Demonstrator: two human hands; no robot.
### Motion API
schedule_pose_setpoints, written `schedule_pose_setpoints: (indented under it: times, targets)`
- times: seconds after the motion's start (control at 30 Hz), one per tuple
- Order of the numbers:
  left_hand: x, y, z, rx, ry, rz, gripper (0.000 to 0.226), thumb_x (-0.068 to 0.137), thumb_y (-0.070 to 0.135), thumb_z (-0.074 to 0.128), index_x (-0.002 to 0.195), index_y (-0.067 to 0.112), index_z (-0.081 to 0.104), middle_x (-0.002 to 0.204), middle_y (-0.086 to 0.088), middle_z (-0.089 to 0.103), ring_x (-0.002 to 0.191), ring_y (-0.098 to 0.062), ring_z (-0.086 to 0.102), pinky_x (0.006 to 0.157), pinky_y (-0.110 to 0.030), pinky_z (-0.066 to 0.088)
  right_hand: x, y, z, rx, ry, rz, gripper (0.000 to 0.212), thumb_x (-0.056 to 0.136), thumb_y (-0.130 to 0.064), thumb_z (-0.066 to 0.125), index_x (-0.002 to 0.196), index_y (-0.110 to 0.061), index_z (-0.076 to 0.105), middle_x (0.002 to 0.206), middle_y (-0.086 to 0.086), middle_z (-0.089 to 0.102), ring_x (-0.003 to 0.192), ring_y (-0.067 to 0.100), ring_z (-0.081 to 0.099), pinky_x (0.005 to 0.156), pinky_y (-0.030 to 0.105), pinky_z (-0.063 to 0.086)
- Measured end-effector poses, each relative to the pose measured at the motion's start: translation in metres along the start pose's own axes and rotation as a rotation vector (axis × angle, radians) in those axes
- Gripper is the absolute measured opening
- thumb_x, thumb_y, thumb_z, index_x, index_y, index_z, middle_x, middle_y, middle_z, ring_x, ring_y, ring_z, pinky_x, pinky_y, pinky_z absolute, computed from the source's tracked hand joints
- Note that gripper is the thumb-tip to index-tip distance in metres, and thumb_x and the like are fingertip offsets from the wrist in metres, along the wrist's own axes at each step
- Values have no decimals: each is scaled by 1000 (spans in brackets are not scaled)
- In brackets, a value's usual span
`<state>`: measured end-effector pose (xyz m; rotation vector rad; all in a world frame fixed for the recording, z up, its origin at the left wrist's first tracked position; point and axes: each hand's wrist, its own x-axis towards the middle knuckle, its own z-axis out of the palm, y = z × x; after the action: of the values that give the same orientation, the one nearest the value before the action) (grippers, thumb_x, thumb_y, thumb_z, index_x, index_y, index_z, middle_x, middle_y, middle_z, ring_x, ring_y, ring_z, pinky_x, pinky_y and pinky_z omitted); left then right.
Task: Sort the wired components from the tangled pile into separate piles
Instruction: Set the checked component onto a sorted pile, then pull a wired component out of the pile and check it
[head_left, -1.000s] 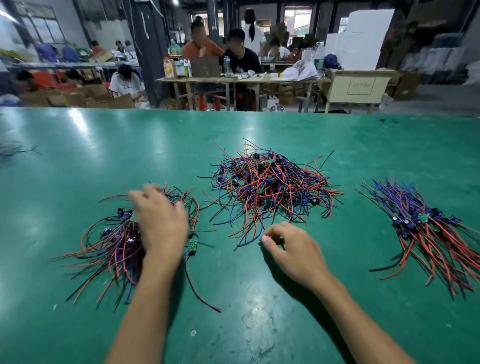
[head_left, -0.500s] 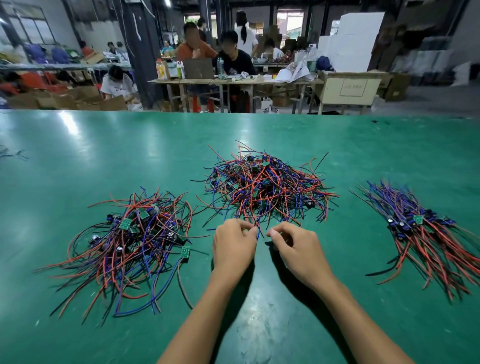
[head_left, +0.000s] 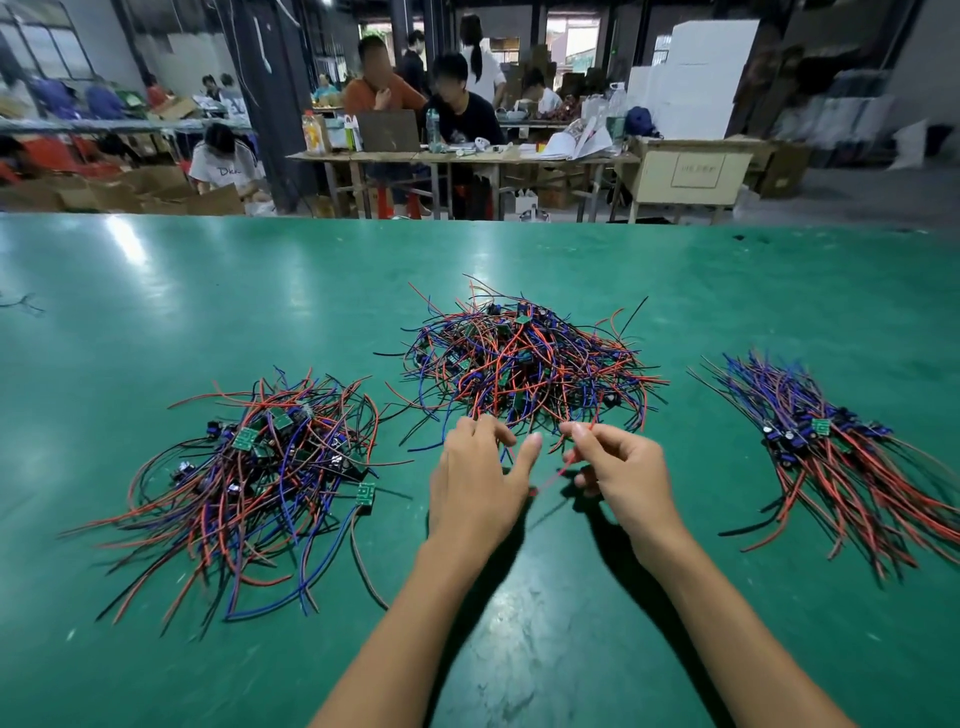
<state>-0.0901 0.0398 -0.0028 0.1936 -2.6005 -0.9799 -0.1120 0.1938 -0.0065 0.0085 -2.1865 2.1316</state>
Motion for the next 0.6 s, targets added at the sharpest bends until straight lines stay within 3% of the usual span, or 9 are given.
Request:
schedule_pose_setpoints:
  times: [0.07,0.13,0.23,0.3,0.37,0.43,0.53,0.6]
  targets:
    - [0,-5,0,170,-17,-7,36,99,54,50,113,21,54,112,0,48,105,-22,55,81,-35,42,3,4,-4,-224,84,-77,25,97,-33,68,79,-17,76,61,-3,68,47,7,55,52,22,46]
    - [1,-9,1,292,-44,-32,37,99,50,53,120,19,53,118,-3,48,111,-24,54,82,-35,42,4,4,-8,-425,140,-147,17,93,-36,71,82,-25,78,60,-8,69,53,5,61,59,23,49]
    - [1,-7,-2,310,-21,-63,27,101,43,54,115,20,59,114,-2,60,107,-25,61,78,-35,43,1,4,-7,-507,120,-196,13,90,-35,74,97,-26,81,67,-5,73,68,11,70,72,25,54]
    - [0,-6,-6,262,-6,-81,19,99,39,57,106,24,67,103,4,69,99,-23,65,75,-32,43,1,3,-3,-459,86,-178,11,91,-34,74,97,-27,80,65,-4,73,61,6,68,65,23,53]
    - [-1,-4,-10,132,-22,-108,17,96,40,62,98,27,73,88,11,72,90,-18,67,72,-29,45,0,0,-1,-320,66,-124,11,93,-30,73,98,-22,79,63,-2,73,49,1,59,53,17,46]
    - [-1,0,-14,-144,-75,-140,15,91,40,68,91,28,77,75,14,71,77,-10,67,68,-24,49,-1,-3,0,-90,54,-24,13,93,-25,73,101,-15,77,64,3,72,44,5,53,43,17,41]
    - [0,8,-20,-646,-222,-184,8,88,29,76,85,22,80,71,11,74,65,0,65,61,-12,48,-2,-12,-1,120,21,133,15,92,-25,73,101,-13,76,67,2,72,45,8,51,43,17,40]
    - [0,13,-24,-778,-330,-155,5,88,23,77,84,20,80,70,10,73,63,2,61,59,-7,44,-1,-17,-3,193,-33,212,16,91,-24,72,100,-11,75,78,1,76,50,7,56,46,16,44]
